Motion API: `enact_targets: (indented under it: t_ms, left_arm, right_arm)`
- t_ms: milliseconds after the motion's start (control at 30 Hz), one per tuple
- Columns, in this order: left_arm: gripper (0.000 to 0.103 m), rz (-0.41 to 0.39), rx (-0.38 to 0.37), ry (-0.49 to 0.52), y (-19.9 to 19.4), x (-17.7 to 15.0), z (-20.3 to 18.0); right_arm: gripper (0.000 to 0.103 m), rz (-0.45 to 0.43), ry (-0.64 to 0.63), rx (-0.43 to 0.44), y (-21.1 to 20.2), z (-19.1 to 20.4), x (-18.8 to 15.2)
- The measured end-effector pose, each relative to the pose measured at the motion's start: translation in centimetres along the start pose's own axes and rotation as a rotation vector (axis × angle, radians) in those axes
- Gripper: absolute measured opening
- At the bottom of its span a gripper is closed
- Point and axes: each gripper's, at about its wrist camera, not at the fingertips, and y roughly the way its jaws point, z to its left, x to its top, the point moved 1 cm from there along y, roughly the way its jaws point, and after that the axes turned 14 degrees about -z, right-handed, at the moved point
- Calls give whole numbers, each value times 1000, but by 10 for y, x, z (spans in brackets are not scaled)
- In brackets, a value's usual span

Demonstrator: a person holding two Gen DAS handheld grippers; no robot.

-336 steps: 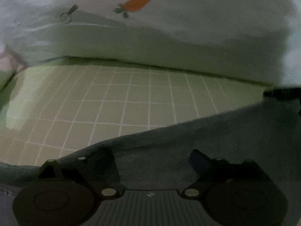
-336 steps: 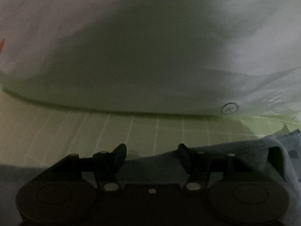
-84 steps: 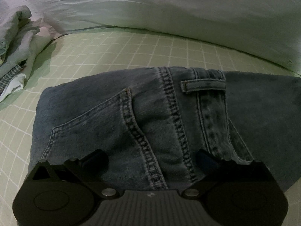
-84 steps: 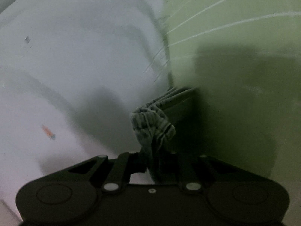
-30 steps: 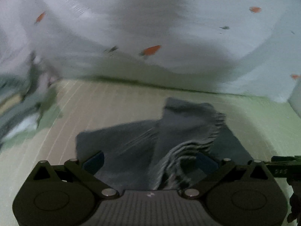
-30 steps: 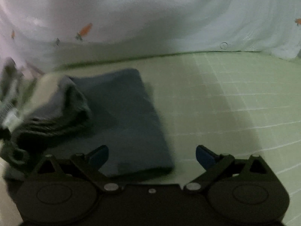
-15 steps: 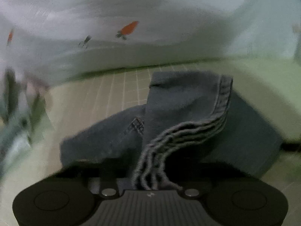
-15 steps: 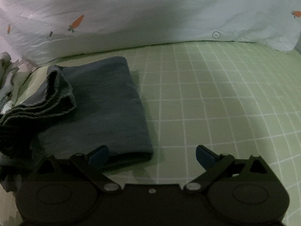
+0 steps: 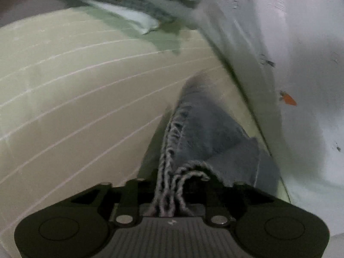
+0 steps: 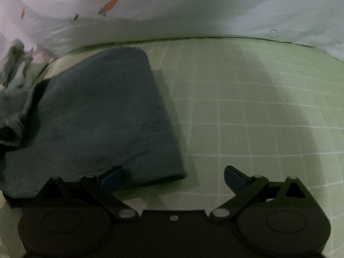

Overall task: Fold clothes
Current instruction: 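Grasp the folded jeans edge with the left gripper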

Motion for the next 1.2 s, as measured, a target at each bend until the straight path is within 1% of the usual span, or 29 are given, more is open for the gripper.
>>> enact_targets:
  t_ms: [33,100,200,233,300,333,367,400,433,500,533,600,633,667,733,767,800,833,900,967,1000,1100,1200]
  left_arm:
    - [45,-1,10,-7,0,1,4]
    - [52,-5,25,-14,-1,4,10]
    - [65,-17,40,5,-3,11,14]
    - [66,-24,53,26,-4,13,14]
    - [68,-51,76,137,-10,14,3]
    - [71,-76,83,216,-13,14,-4]
    - [76,-102,86,272,-14,15,-8]
    - [79,-123,88,301,-14,17,-10]
    - [80,-127,93,280,-11,19,-7]
    - [80,-111,107,166,-4,25,7]
    - [80,-124,136,105,-3,28,16]
    - [79,-205,260,-13,-9,37,38]
    - [79,-233,299,-90,-13,44,53]
    - [79,-242,306,-149,-16,50,65]
    - [79,-250,301,-221,-21,61,84]
    - [79,-253,297,-211,-23,64,86]
    - [80,-255,294,-169,-25,66,84]
    - [83,-246,273,-133,-26,66,80]
    - [90,-213,206,-68,-27,60,70]
    - [93,-155,124,-6,-23,50,57]
    - [94,-124,89,33,-20,44,50]
    - [95,-33,28,204,-8,26,25]
    - [95,30,-33,316,0,9,8]
  right_arm:
    - [101,3,-10,2,1,3,-1]
    - [101,4,-21,4,1,6,0]
    - [101,5,-33,3,-1,8,0]
    - [101,5,-37,2,-1,8,0]
    - [101,1,-52,-3,-2,10,1]
    - [101,-2,-60,-6,-2,11,2]
    - [101,-3,-66,-7,-1,11,2]
    - [101,-3,-72,-8,-1,12,3]
    - [101,-2,-72,-7,0,12,3]
    - [102,-1,-70,-2,1,12,4]
    - [102,1,-69,1,1,12,4]
    - [102,2,-73,0,2,13,5]
    - [102,2,-80,-1,1,13,5]
    - [102,2,-79,-1,1,12,5]
    - [102,3,-69,-4,2,10,5]
    - [102,6,-60,-5,3,9,5]
    - [102,9,-52,-5,4,9,5]
    - [102,12,-44,-6,5,9,5]
    - [102,11,-44,-5,6,11,6]
    - [102,10,-51,-8,7,13,6]
    - [102,10,-49,-6,7,13,7]
    - [102,11,-46,0,7,12,7]
    - [102,2,-43,23,7,11,11]
